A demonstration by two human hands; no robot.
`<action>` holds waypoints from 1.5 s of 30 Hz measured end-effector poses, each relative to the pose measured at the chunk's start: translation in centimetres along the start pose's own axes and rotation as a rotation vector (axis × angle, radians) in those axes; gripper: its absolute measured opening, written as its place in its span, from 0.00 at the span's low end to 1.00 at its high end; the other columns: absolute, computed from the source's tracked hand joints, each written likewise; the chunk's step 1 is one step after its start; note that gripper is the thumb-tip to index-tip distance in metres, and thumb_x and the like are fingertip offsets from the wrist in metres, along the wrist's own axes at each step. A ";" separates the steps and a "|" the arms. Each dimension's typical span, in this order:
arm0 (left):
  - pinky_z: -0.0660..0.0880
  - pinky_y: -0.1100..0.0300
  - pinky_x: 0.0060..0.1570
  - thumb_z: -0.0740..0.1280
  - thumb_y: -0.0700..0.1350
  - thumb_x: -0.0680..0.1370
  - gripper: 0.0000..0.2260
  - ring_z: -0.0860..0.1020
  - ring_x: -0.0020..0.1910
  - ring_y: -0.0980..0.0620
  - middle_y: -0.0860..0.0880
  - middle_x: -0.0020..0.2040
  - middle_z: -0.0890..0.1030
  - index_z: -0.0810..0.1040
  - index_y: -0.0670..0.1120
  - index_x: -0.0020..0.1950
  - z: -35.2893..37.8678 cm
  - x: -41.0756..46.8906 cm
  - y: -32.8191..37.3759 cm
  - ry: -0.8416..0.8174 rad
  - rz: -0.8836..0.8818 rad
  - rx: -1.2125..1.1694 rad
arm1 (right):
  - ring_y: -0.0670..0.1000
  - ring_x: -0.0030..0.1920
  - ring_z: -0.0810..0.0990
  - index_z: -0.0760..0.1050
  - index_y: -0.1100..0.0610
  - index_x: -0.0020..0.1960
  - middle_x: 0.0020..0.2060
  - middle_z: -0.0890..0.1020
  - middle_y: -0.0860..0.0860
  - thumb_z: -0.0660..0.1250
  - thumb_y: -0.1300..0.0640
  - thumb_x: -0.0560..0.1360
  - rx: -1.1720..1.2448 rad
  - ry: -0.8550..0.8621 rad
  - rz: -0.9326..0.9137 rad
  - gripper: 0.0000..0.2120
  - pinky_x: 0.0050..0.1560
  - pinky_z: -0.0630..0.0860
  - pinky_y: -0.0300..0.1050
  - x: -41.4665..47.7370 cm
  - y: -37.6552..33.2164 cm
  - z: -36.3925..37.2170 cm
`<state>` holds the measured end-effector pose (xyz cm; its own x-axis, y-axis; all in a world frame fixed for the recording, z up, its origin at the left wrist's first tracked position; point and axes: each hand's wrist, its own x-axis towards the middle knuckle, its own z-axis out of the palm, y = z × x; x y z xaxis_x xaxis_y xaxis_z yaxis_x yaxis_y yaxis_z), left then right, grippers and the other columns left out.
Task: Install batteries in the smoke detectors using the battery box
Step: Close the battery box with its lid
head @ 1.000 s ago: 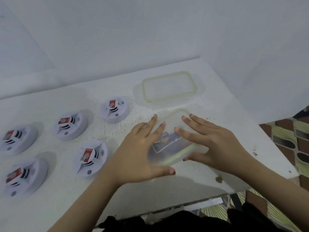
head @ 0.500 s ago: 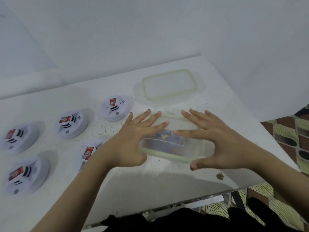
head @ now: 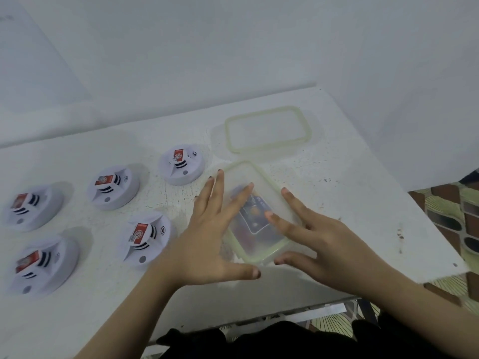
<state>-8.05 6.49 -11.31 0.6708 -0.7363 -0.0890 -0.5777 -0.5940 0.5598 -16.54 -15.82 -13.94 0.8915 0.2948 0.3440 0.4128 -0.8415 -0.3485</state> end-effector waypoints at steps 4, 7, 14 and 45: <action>0.41 0.51 0.72 0.66 0.73 0.58 0.52 0.27 0.74 0.56 0.56 0.76 0.28 0.43 0.66 0.76 1.5 0.3 0.5 0.122 -0.013 0.066 | 0.58 0.56 0.80 0.61 0.48 0.73 0.74 0.60 0.61 0.54 0.42 0.78 0.048 -0.055 -0.029 0.25 0.48 0.80 0.47 -0.3 0.4 -0.3; 0.49 0.44 0.74 0.67 0.64 0.61 0.47 0.39 0.79 0.44 0.44 0.80 0.44 0.53 0.56 0.78 3.2 0.6 0.7 0.301 0.063 0.070 | 0.59 0.49 0.82 0.62 0.49 0.72 0.72 0.64 0.64 0.54 0.44 0.79 0.004 -0.043 -0.038 0.23 0.42 0.79 0.44 0.0 0.5 -0.3; 0.49 0.39 0.74 0.62 0.69 0.69 0.41 0.47 0.79 0.46 0.48 0.80 0.53 0.59 0.54 0.78 3.3 0.4 0.4 0.355 0.078 0.079 | 0.52 0.61 0.78 0.63 0.41 0.71 0.73 0.62 0.55 0.60 0.45 0.75 0.127 -0.113 0.011 0.25 0.55 0.77 0.44 0.5 1.1 -1.2; 0.78 0.68 0.40 0.63 0.35 0.79 0.17 0.79 0.37 0.59 0.55 0.50 0.78 0.81 0.55 0.58 -0.4 0.8 2.9 0.255 -0.314 -0.773 | 0.47 0.36 0.82 0.71 0.30 0.61 0.35 0.83 0.50 0.59 0.54 0.80 0.419 -0.138 0.721 0.20 0.53 0.79 0.50 2.6 4.2 -7.1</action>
<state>-9.02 4.29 -9.44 0.8831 -0.4254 -0.1977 0.0668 -0.3031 0.9506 -13.86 -21.82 -8.31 0.9667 -0.1747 -0.1871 -0.2556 -0.6156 -0.7455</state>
